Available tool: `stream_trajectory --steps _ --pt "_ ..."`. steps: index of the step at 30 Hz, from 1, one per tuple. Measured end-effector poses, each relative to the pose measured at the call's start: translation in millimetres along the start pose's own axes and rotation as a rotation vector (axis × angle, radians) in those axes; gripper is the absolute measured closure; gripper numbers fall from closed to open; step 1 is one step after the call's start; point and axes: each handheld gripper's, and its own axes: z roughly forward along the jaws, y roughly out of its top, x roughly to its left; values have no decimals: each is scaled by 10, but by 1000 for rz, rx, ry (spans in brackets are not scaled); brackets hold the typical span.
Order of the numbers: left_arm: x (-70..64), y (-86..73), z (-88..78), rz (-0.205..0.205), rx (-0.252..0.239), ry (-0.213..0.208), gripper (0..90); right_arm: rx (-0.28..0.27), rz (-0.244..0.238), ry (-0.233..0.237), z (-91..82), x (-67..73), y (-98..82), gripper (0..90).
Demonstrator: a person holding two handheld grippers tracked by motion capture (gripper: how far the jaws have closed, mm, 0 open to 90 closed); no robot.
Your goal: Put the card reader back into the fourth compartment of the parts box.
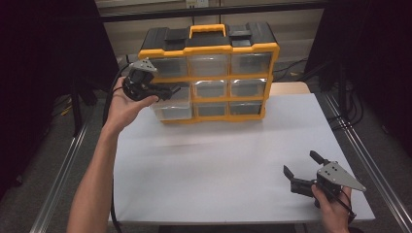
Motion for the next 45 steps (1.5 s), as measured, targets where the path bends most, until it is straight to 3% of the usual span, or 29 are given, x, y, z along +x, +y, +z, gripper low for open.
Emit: stream_trajectory --steps 4,10,12,25,37,42,45 --pt "53 15 84 -13 34 -4 738 0 -2 3 3 3 1 15" --pt "114 -23 190 -39 88 23 738 1 2 1 -2 -1 -1 14" --pt "129 -29 216 -31 109 28 738 0 2 3 -2 0 -1 14" --pt "157 -57 336 -41 155 28 738 2 0 7 0 1 -2 13" --pt "169 -71 353 -79 134 12 728 2 -2 9 -1 1 -2 13" --pt "142 -79 301 -69 81 30 658 4 -7 13 -1 6 -4 14" --pt "132 -91 287 -85 70 44 585 3 -4 11 -3 4 -3 14"
